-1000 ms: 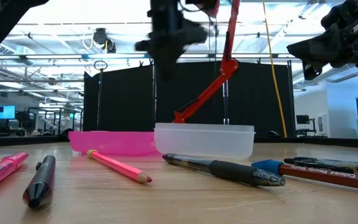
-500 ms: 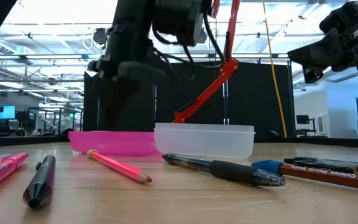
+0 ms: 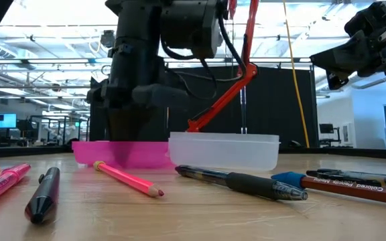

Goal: Pick & place school supplies into a supply box
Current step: Adjust the pink supply box, then put the right black transparent pen into the pink supply box

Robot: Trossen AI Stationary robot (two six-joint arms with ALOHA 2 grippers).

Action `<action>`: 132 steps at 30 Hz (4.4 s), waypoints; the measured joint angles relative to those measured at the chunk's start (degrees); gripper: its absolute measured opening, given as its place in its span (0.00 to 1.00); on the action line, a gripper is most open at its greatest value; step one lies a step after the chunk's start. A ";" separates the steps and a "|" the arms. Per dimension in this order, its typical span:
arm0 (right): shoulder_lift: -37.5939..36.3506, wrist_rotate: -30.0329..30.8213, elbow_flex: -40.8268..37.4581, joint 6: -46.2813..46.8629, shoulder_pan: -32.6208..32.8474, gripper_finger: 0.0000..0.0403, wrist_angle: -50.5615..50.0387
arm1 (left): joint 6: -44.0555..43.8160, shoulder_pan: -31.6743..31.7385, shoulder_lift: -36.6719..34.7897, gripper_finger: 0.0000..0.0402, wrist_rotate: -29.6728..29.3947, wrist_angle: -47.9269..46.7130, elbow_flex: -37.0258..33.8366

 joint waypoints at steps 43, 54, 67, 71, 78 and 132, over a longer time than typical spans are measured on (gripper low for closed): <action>0.15 0.13 -0.02 0.02 0.00 0.00 1.31 | 17.20 -9.39 0.60 0.00 -15.67 44.20 1.55; 0.15 0.08 0.00 0.76 0.00 0.00 1.36 | 17.20 -6.89 7.78 0.00 -13.15 44.69 7.93; 0.13 0.04 0.00 1.46 0.02 0.00 1.27 | 18.02 -2.12 8.22 0.00 -13.18 44.84 7.93; 0.13 0.02 -0.01 1.46 0.00 0.00 1.11 | 20.48 -1.43 8.22 0.00 -13.13 45.33 7.91; 0.14 -1.72 0.00 1.49 0.00 0.00 -0.38 | 30.76 -1.13 5.90 0.00 -4.29 49.72 7.91; 7.33 1.71 12.75 -2.22 2.59 0.00 -1.82 | 61.03 12.37 -80.04 0.08 -9.10 92.37 -80.13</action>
